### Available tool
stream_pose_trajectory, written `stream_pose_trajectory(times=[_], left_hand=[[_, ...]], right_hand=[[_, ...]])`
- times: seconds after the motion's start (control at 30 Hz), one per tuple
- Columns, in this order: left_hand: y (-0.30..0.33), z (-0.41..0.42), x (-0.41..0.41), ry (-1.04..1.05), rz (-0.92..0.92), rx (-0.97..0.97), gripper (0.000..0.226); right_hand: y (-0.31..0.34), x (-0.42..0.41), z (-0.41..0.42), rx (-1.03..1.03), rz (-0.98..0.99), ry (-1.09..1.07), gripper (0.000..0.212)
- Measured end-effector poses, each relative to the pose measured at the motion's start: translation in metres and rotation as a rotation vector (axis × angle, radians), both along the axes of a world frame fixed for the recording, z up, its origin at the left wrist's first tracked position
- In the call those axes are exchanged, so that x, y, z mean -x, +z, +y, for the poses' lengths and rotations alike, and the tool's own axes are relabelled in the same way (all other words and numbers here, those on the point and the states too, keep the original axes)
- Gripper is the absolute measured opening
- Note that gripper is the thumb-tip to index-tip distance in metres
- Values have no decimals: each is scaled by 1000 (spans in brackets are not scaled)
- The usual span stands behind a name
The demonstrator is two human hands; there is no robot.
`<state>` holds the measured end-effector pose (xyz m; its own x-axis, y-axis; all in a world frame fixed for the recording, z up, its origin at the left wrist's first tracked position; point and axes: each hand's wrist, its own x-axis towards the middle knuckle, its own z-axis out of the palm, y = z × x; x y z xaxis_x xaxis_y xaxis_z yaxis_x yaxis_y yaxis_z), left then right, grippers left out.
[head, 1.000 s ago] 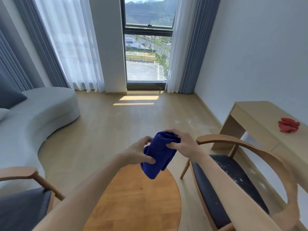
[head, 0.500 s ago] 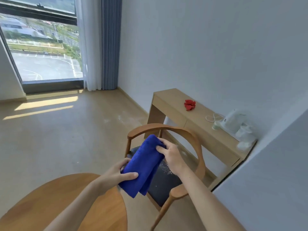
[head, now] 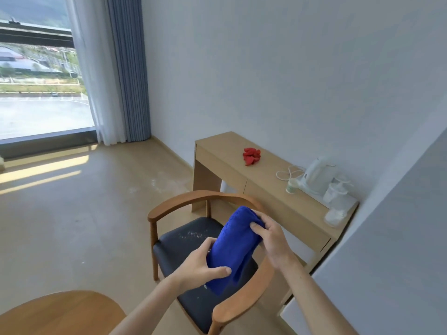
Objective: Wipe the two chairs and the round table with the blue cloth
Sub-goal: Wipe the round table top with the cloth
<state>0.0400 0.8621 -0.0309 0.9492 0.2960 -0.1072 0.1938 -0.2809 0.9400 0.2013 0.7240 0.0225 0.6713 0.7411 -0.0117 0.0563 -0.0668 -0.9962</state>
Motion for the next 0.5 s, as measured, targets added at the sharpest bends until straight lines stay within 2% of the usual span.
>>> stream_pose_trajectory(times=[0.1,0.23,0.4,0.5], left_hand=[[-10,-18,-48,29,76,28,65],[-12,-25,-88,121,144,156,59],[-14,-7,-97,324,157,407,58],[-25,11,-91,513,129,599,64]], right_hand=[[-16,-48,-14,-20,144,-29,28],[-31,-100,-20,38,182,-46,25],[-48,-128,5,151,217,-34,18],[-62,-137,27,235,224,-31,16]])
